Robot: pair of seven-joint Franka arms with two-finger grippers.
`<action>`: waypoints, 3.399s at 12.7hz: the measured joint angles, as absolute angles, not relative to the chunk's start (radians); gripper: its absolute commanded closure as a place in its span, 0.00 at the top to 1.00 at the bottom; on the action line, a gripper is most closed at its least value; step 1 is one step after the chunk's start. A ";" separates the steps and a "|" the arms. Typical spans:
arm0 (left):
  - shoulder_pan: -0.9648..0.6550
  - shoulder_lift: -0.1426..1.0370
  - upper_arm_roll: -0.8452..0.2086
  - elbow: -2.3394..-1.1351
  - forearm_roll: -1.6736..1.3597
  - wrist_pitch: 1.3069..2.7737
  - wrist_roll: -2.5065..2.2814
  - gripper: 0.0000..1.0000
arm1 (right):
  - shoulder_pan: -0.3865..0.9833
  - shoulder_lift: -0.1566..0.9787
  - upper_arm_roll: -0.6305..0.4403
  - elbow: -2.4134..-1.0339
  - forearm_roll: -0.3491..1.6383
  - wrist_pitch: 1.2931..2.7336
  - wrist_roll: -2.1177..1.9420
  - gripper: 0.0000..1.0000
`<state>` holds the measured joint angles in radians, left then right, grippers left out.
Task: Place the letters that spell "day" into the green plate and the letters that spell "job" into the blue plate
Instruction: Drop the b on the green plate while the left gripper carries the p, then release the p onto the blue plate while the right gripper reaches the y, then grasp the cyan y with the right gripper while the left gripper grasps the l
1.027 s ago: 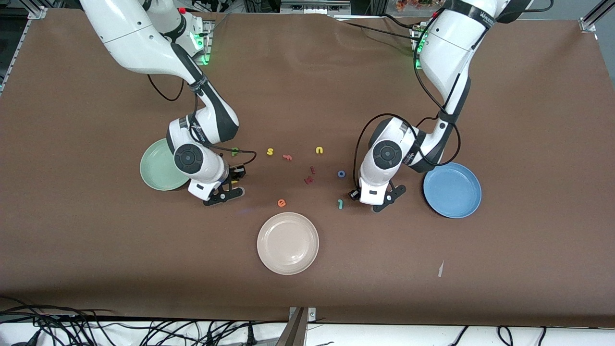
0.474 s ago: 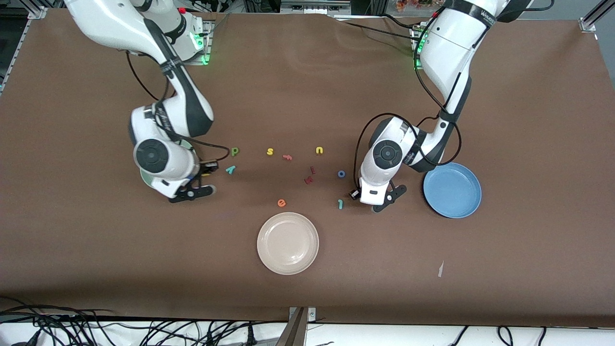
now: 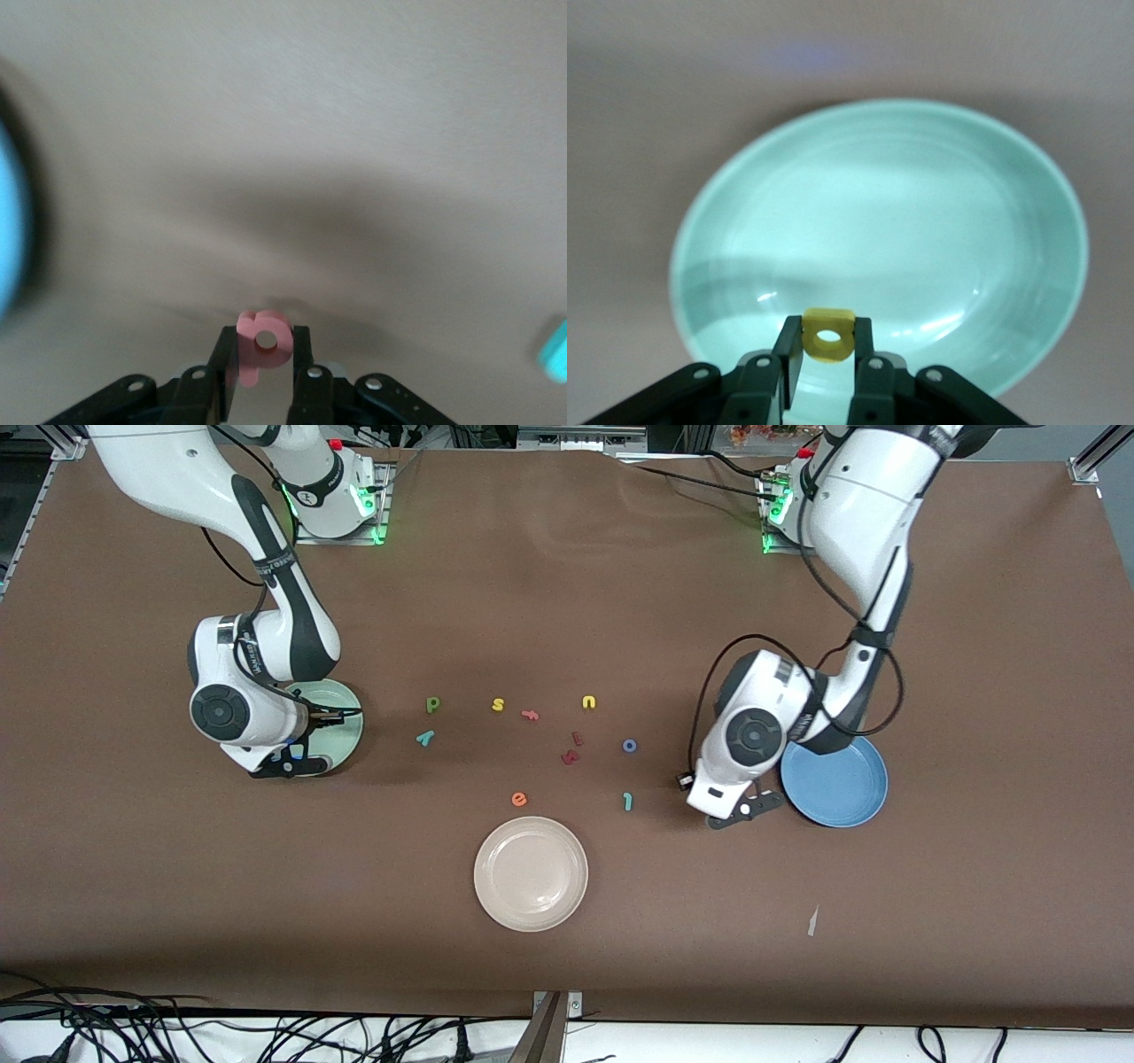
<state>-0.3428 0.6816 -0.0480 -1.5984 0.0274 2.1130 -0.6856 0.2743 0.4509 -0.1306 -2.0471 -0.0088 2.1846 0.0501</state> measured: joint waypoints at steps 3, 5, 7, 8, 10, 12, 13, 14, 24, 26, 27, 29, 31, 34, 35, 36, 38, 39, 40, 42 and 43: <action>-0.233 0.619 -0.045 -1.599 0.029 1.998 -0.311 0.13 | 0.278 0.450 -0.131 -2.105 -0.009 2.241 0.050 1.00; -0.156 0.598 -0.044 -1.605 0.053 1.955 -0.066 0.13 | 0.278 0.439 -0.130 -2.102 -0.008 2.238 0.053 1.00; -0.095 0.591 -0.043 -1.630 0.078 1.951 0.095 0.14 | 0.278 0.411 -0.121 -2.070 -0.004 2.200 0.104 1.00; -0.078 0.589 -0.044 -1.652 0.087 1.968 0.140 0.15 | 0.278 0.394 -0.099 -2.039 -0.003 2.167 0.163 0.99; -0.066 0.561 -0.044 -1.764 0.108 2.126 0.165 0.64 | 0.281 0.369 -0.016 -1.988 -0.002 2.133 0.367 0.99; -0.058 0.516 -0.044 -1.911 0.109 2.301 0.165 1.00 | 0.293 0.360 0.052 -1.977 -0.002 2.147 0.583 0.98; -0.055 0.498 -0.046 -1.947 0.109 2.326 0.165 1.00 | 0.299 0.363 0.066 -1.981 -0.002 2.175 0.658 0.97; -0.054 0.484 -0.048 -1.951 0.109 2.322 0.161 1.00 | 0.303 0.369 0.068 -1.990 -0.002 2.213 0.720 0.94; -0.282 0.553 -0.083 -1.673 0.054 2.175 -0.340 1.00 | 0.387 0.493 0.082 -2.018 -0.005 2.434 1.061 0.68; -0.331 0.598 -0.083 -1.615 0.017 2.175 -0.406 1.00 | 0.386 0.493 0.078 -2.024 -0.008 2.465 1.060 0.68; -0.353 0.618 -0.083 -1.591 0.014 2.175 -0.445 1.00 | 0.386 0.493 0.075 -2.039 -0.009 2.502 1.060 0.68; -0.393 0.667 -0.084 -1.534 0.013 2.175 -0.515 1.00 | 0.385 0.494 0.067 -2.096 -0.013 2.620 1.059 0.56; -0.427 0.724 -0.084 -1.468 0.013 2.175 -0.570 1.00 | 0.385 0.498 0.059 -2.143 -0.017 2.694 1.056 0.40; -0.469 0.817 -0.083 -1.375 0.013 2.175 -0.638 1.00 | 0.385 0.489 0.057 -2.150 -0.017 2.707 1.056 0.06; -0.480 0.846 -0.082 -1.348 0.013 2.175 -0.658 1.00 | 0.385 0.488 0.057 -2.150 -0.017 2.706 1.056 0.01; -0.489 0.872 -0.081 -1.325 0.013 2.175 -0.674 0.99 | 0.385 0.484 0.057 -2.150 -0.018 2.700 1.055 0.00; -0.502 0.918 -0.077 -1.278 0.013 2.176 -0.700 0.90 | 0.385 0.472 0.057 -2.146 -0.018 2.641 1.051 0.00; -0.504 0.935 -0.077 -1.262 0.013 2.176 -0.703 0.85 | 0.385 0.460 0.054 -2.136 -0.019 2.602 1.041 0.00; -0.504 0.946 -0.076 -1.252 0.013 2.176 -0.705 0.79 | 0.385 0.444 0.045 -2.120 -0.019 2.553 1.022 0.00; -0.504 0.956 -0.074 -1.243 0.013 2.176 -0.705 0.62 | 0.385 0.409 0.011 -2.072 -0.020 2.407 0.955 0.00; -0.504 0.962 -0.073 -1.238 0.013 2.176 -0.706 0.55 | 0.384 0.391 -0.018 -2.054 -0.020 2.335 0.903 0.00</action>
<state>-0.5045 0.9619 -0.0729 -1.2377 0.0125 2.1756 -0.7057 0.3844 0.3910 -0.0177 -2.0537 -0.0201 2.3347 0.9034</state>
